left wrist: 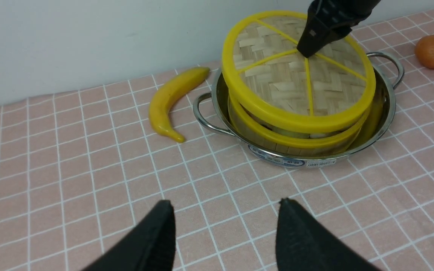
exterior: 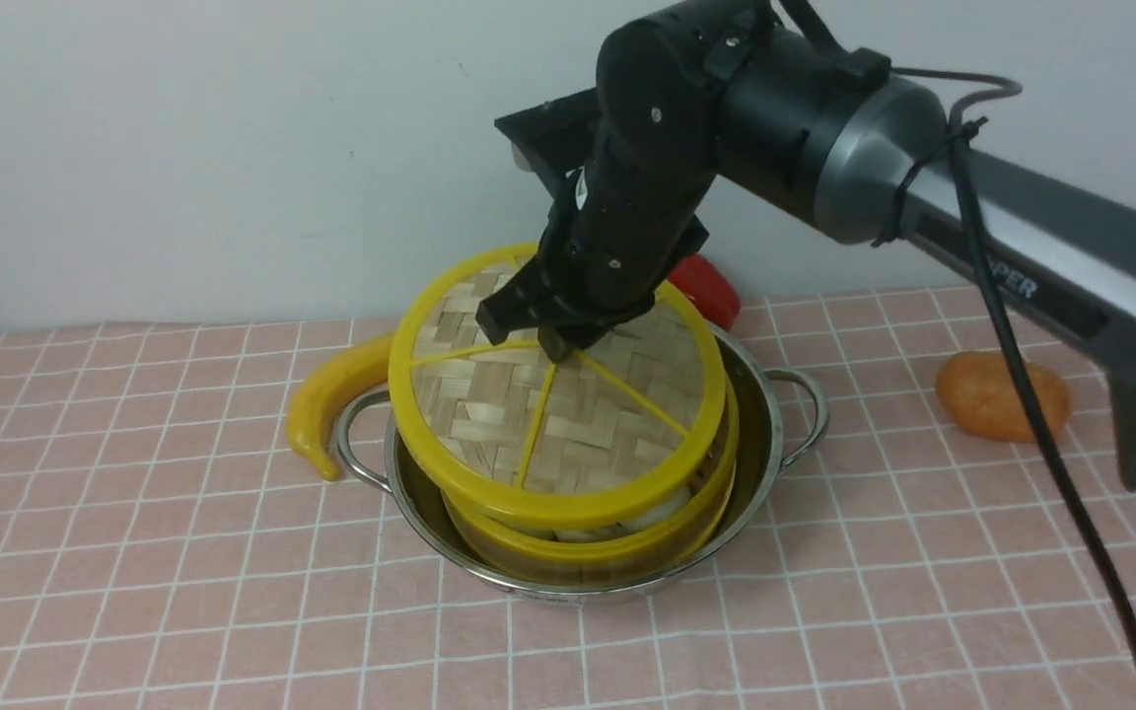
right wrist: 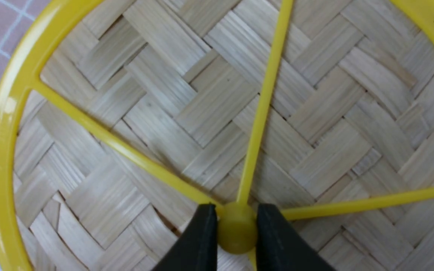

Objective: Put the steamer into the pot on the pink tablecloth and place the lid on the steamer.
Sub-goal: 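Place the bamboo steamer lid onto the steamer basket in the pot with the right gripper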

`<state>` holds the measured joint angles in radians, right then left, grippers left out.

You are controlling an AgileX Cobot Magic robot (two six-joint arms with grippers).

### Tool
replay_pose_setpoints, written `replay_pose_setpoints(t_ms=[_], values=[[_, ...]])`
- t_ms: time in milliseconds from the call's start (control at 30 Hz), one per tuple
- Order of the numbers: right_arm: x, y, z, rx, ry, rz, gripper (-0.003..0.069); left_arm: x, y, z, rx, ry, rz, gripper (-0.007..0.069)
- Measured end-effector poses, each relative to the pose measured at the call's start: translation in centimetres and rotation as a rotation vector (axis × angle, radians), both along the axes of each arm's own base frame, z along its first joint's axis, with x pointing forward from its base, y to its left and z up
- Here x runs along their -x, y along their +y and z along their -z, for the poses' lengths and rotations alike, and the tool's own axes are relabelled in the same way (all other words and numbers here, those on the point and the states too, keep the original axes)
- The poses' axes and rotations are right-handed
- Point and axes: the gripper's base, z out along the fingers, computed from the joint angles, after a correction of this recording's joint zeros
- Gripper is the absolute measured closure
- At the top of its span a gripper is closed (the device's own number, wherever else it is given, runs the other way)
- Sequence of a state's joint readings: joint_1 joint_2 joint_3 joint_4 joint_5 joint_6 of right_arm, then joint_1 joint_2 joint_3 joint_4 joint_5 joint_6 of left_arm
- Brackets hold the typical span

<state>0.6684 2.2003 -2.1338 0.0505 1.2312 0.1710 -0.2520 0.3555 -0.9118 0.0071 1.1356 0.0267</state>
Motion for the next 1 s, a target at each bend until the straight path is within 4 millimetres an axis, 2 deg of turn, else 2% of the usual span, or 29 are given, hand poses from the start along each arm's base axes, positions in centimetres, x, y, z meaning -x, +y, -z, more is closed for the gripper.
replay_pose_setpoints(t_ms=[233,600,1000], values=[[0.9,-1.2,1.5,0.094,0.038,-0.001,0.0513,0.0,0.0,-0.1,0.002,-0.008,0.000,0.0291],[0.9,-1.2,1.5,0.092,0.036,-0.001,0.0513,0.0,0.0,-0.1,0.003,-0.011,0.000,0.0384],[0.6,-1.0,1.4,0.071,0.008,-0.001,0.0513,0.0,0.0,-0.1,0.003,-0.011,0.000,0.0392]])
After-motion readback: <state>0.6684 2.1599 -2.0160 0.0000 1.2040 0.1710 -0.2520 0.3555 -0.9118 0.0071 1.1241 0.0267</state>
